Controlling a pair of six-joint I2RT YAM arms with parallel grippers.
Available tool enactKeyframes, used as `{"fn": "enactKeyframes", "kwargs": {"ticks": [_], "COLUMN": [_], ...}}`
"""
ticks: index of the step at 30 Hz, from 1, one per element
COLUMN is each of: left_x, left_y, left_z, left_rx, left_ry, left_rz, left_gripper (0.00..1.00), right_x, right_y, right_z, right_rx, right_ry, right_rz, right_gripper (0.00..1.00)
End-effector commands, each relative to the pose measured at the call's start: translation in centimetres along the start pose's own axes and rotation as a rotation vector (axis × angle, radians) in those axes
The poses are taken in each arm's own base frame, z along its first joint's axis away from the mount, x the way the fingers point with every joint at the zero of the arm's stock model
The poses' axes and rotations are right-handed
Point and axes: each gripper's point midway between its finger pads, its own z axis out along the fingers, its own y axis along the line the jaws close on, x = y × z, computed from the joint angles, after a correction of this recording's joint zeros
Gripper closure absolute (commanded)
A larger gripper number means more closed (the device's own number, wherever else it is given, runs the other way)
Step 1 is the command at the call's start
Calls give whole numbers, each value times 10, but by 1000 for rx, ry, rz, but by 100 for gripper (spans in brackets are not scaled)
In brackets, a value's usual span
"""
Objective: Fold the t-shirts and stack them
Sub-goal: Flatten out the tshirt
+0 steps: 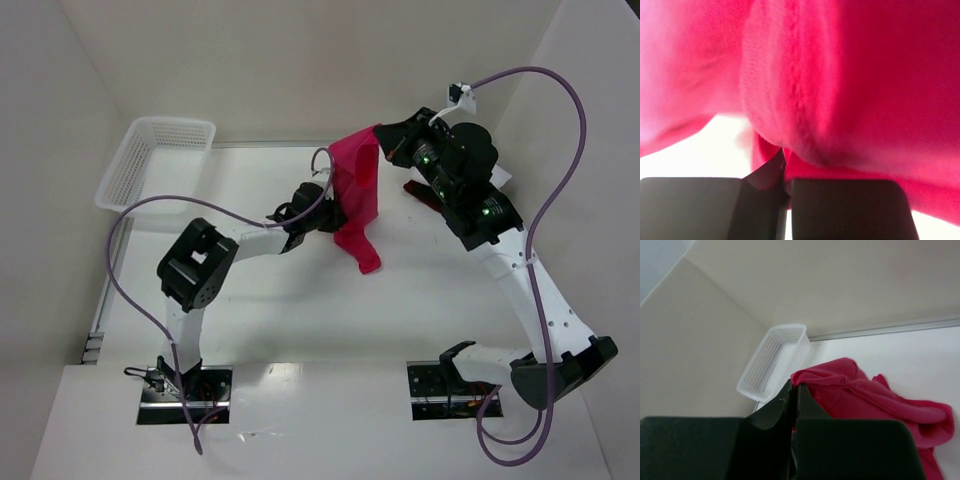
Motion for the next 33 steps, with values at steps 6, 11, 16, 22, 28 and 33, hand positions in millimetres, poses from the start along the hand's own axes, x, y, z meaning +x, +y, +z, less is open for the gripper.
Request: {"fn": "enactKeyframes", "kwargs": {"ticks": [6,11,16,22,28,33], "left_x": [-128,-216,-233,-232,-203,-159], "left_y": [-6,-65,-104,-78,-30,35], "left_z": [-193,-354,-454,-438,-316,-217], "left_rx": [-215,-159,-17,-124,-271,-352], "left_ry": [-238,-506,-646,-687,-503,-307], "left_rz": [84,155,194,126,73,42], "left_gripper": [100,100,100,100,100,100], "right_x": [-66,-122,-148,-139,-42,78], "right_y": [-35,11,50,26,-72,-160], "right_z": [1,-68,-127,-129,-54,-10], "right_rx": [249,139,-3,100,309,442], "right_ry": [-213,-337,-389,-384,-220,-10], "right_rz": [-90,-76,-45,-38,59,126], "right_gripper": [100,100,100,100,100,100]}}
